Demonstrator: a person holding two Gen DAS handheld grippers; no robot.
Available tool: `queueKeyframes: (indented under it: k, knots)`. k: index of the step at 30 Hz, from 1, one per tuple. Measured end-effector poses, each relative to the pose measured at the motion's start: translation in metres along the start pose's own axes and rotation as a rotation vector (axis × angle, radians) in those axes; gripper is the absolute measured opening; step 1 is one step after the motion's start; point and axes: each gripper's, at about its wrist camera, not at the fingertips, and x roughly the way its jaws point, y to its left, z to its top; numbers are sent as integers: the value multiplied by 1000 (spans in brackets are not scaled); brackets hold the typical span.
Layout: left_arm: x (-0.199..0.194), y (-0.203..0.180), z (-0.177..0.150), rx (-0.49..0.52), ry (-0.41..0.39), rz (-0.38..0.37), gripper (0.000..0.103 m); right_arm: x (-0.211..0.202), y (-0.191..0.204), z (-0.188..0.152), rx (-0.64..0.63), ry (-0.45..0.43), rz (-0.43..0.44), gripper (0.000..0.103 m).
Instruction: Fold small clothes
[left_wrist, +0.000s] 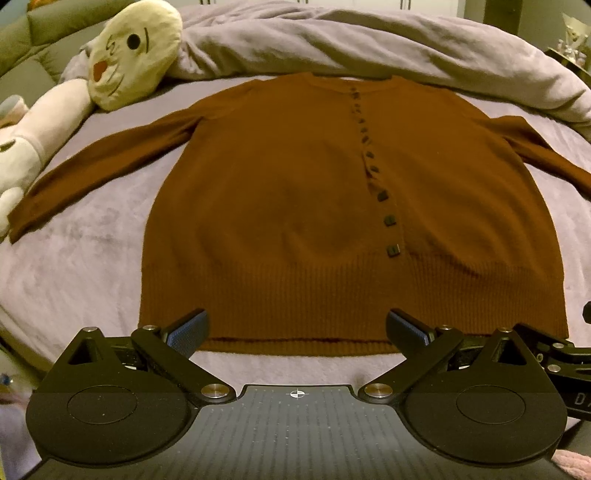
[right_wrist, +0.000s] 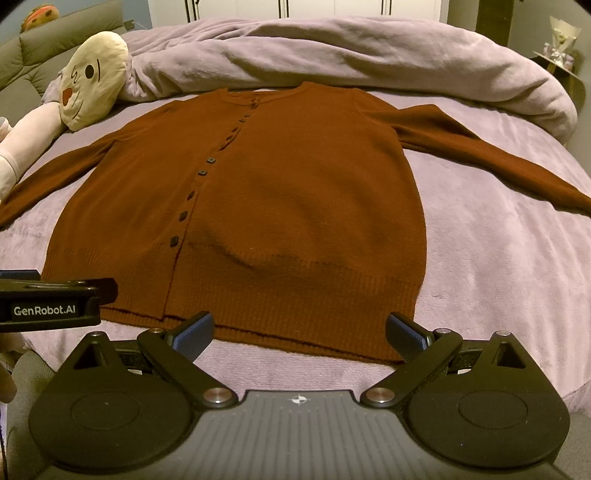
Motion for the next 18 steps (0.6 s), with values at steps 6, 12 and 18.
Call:
queueKeyframes:
  k: [6, 12, 18]
  knots:
    - [1, 0, 1, -3, 3, 1, 103, 1, 0, 0, 3, 1, -2, 99]
    - [2, 0, 1, -6, 5, -3, 103, 1, -1, 0, 6, 3, -1, 99]
    - [3, 1, 0, -8, 8, -3, 103, 1, -1, 0, 6, 0, 0, 99]
